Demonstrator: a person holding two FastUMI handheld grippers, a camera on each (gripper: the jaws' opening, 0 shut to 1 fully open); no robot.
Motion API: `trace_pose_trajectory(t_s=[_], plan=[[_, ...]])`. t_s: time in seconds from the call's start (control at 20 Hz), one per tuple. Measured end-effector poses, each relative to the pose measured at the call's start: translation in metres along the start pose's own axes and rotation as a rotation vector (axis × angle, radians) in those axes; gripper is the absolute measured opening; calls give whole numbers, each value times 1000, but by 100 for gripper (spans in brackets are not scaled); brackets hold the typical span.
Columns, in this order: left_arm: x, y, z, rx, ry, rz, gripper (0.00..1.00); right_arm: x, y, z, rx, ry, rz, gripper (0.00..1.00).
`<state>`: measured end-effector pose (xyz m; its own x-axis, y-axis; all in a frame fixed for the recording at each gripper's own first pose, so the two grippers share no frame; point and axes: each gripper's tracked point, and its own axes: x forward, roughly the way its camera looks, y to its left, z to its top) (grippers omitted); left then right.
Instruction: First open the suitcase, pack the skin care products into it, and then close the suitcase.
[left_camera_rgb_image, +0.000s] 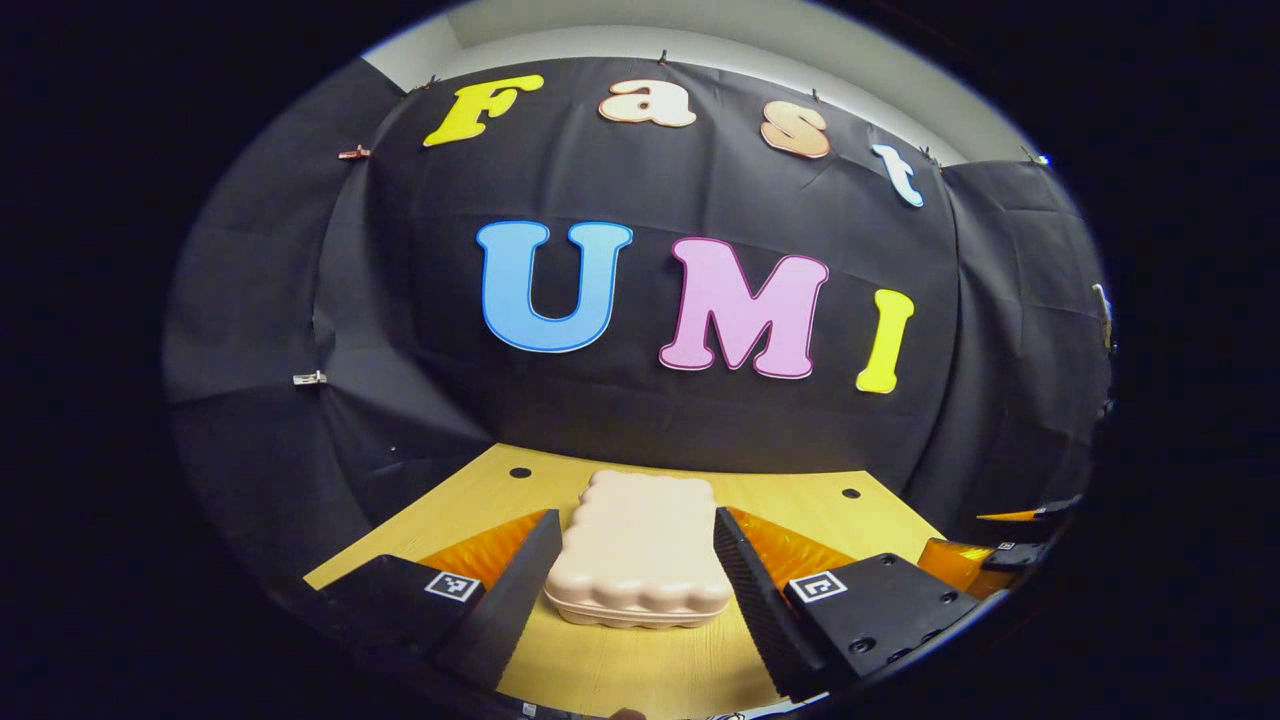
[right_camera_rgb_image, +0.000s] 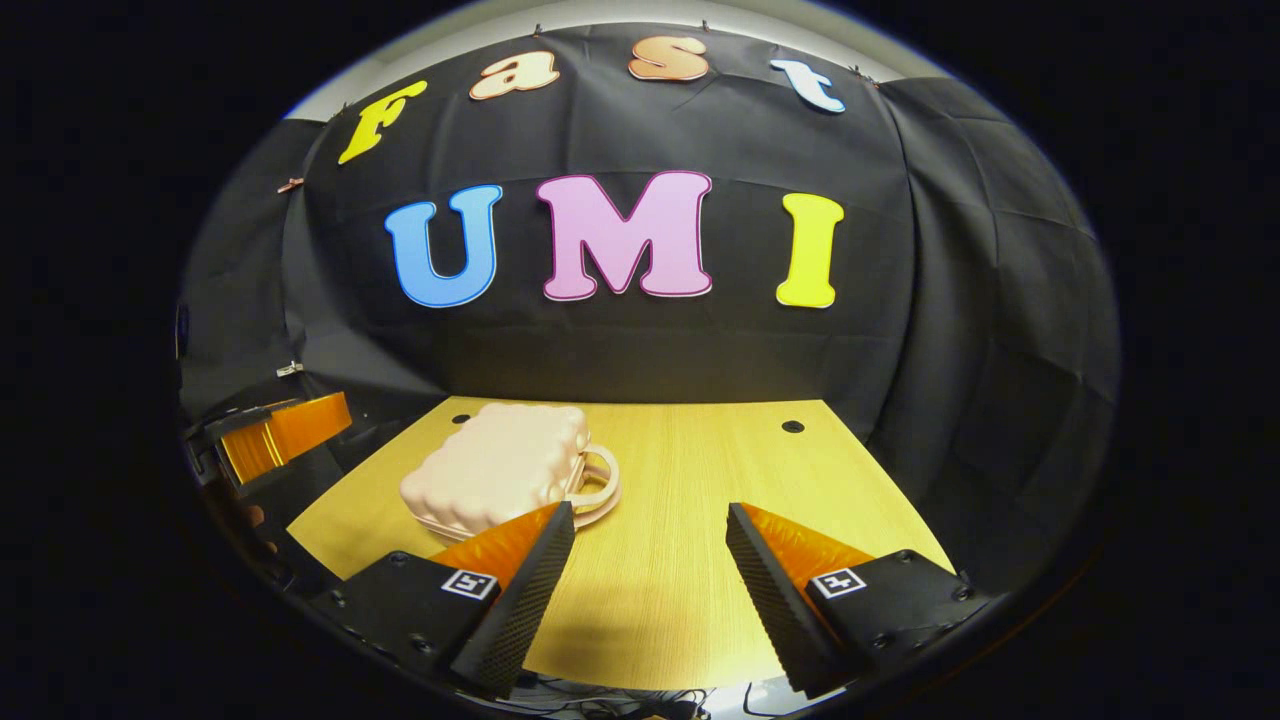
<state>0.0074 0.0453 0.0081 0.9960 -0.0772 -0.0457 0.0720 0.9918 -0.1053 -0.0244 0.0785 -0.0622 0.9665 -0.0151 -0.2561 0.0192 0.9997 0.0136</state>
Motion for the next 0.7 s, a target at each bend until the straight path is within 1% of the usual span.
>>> trace_pose_trajectory(t_s=[0.2,0.45,0.7], plan=[[-1,0,-6,-8,13,-8,96,-2,3,-1,9,1,-10,97],[1,-2,-7,18,11,-20,96,-5,13,-2,4,0,2,97],[2,-8,-11,7,13,-37,96,-7,18,-7,-5,9,10,97]])
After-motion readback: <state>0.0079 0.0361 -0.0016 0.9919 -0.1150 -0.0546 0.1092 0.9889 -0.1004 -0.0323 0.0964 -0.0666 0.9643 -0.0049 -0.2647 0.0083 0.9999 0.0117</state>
